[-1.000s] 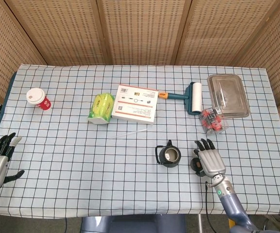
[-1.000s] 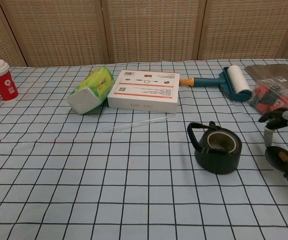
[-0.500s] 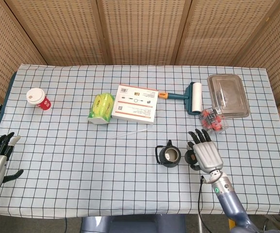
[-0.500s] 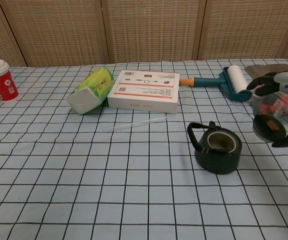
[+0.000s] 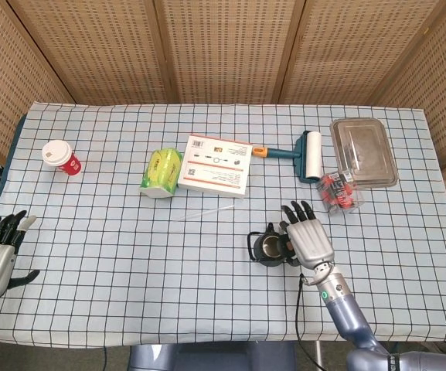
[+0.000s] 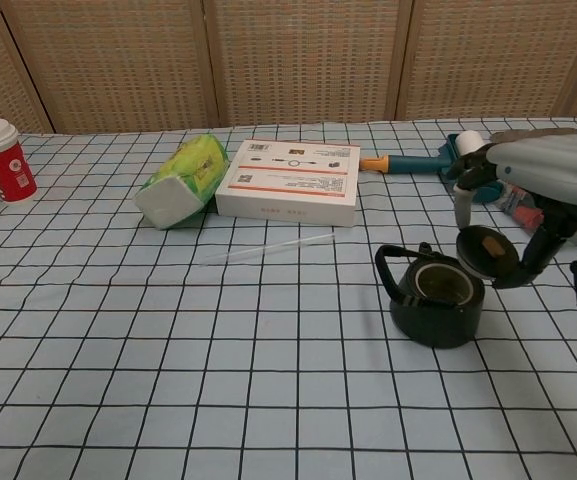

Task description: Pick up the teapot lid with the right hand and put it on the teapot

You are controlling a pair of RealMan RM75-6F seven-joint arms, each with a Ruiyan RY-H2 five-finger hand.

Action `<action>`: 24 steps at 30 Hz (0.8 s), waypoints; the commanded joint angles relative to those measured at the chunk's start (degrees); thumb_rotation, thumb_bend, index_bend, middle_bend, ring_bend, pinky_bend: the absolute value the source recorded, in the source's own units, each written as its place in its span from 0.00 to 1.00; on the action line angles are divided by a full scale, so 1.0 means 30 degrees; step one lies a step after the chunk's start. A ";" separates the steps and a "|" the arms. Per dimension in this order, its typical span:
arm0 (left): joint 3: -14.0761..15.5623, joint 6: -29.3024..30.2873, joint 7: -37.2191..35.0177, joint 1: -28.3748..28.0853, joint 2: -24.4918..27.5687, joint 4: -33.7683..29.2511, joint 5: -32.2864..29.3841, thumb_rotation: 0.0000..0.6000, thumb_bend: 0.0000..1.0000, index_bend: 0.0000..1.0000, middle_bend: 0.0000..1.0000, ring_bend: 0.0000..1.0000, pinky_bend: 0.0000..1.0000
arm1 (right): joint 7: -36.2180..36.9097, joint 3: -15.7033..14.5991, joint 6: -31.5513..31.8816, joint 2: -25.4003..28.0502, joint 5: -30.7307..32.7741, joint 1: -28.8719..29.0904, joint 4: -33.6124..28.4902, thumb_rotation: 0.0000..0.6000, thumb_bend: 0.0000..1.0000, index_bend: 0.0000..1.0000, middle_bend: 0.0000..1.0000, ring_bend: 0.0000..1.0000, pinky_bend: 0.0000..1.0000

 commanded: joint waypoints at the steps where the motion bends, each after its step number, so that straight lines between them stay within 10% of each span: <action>1: 0.0023 -0.0172 -0.0037 -0.0092 -0.0012 0.0055 -0.0034 1.00 0.10 0.00 0.00 0.00 0.00 | -0.0170 -0.0106 -0.0018 -0.0456 0.0244 0.0232 0.0359 1.00 0.30 0.58 0.19 0.00 0.00; 24: 0.0100 -0.0583 0.0106 -0.0323 -0.0111 0.0100 -0.0185 1.00 0.10 0.00 0.00 0.00 0.00 | -0.0428 -0.0145 0.0045 -0.2203 0.0943 0.1431 0.1879 1.00 0.30 0.58 0.19 0.00 0.00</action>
